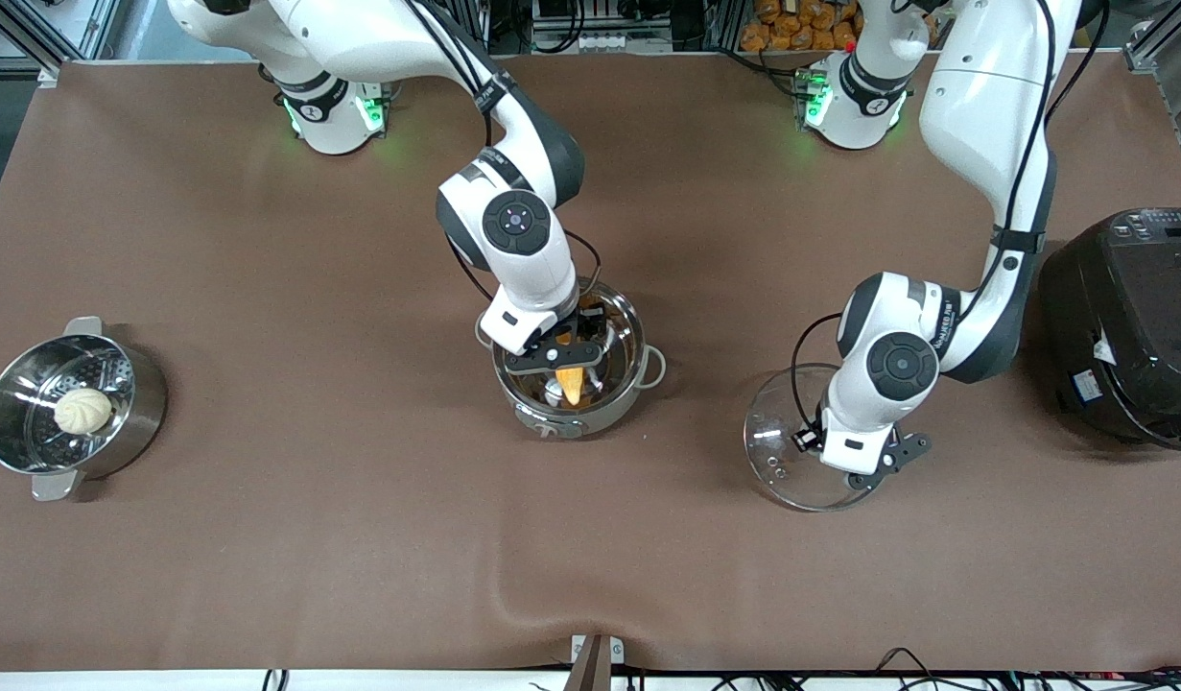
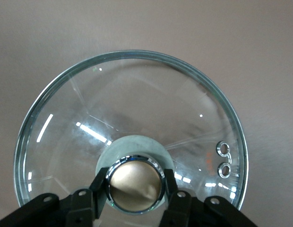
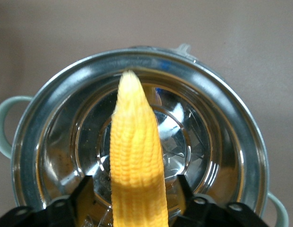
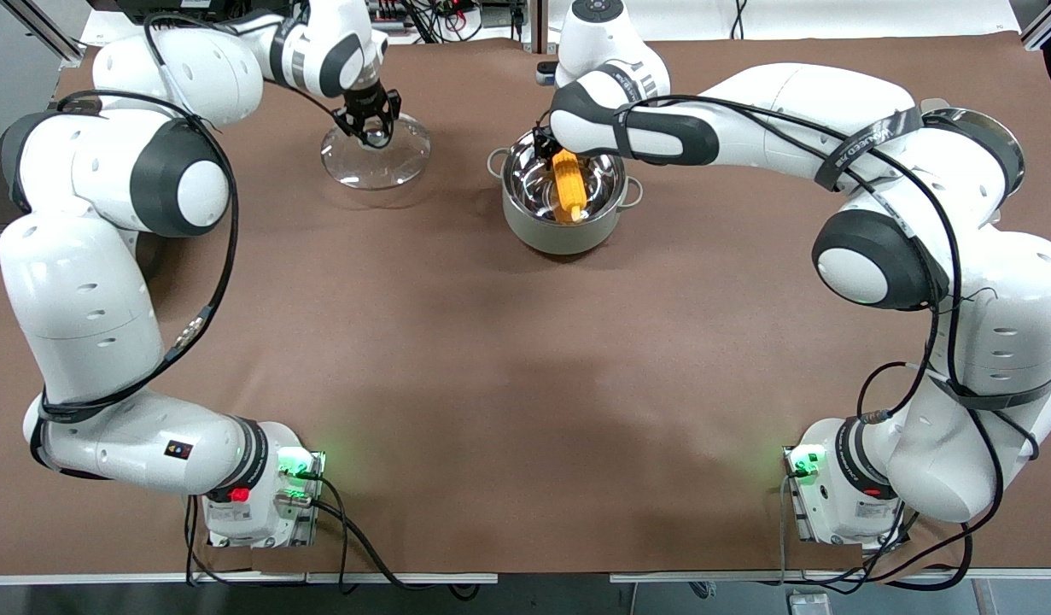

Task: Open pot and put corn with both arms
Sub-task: 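Lower the corn into the pot and open the right gripper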

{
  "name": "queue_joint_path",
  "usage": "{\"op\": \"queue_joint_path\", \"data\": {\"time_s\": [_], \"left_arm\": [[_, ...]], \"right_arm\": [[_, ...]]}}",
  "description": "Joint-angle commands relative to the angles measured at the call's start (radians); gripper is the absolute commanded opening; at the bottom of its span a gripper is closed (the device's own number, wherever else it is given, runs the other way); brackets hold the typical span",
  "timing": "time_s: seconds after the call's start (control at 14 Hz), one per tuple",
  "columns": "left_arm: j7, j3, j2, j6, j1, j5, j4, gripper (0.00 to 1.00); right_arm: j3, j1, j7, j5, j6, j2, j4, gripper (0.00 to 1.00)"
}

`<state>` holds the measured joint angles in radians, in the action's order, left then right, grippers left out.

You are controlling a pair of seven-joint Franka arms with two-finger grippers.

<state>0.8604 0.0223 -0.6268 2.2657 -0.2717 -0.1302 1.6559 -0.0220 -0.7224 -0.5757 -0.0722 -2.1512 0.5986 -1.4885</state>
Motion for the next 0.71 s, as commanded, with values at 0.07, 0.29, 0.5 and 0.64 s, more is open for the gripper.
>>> {"op": "queue_joint_path", "data": {"time_s": [0.07, 0.29, 0.5, 0.64], "left_arm": [[-0.001, -0.001, 0.07, 0.064, 0.014, 0.006, 0.12, 0.3], [-0.007, 0.001, 0.096, 0.058, 0.023, 0.004, 0.123, 1.0], [-0.021, 0.001, 0.154, 0.023, 0.035, 0.004, 0.124, 1.0], [-0.059, 0.001, 0.206, -0.012, 0.037, 0.004, 0.122, 1.0]], "right_arm": [[0.002, 0.119, 0.1, 0.022, 0.099, -0.083, 0.0, 1.0], [-0.019, 0.205, 0.131, 0.075, 0.14, -0.164, -0.023, 1.0], [-0.018, 0.363, 0.169, 0.072, 0.221, -0.221, 0.025, 1.0], [-0.013, 0.492, 0.245, 0.065, 0.339, -0.221, 0.071, 1.0]]}}
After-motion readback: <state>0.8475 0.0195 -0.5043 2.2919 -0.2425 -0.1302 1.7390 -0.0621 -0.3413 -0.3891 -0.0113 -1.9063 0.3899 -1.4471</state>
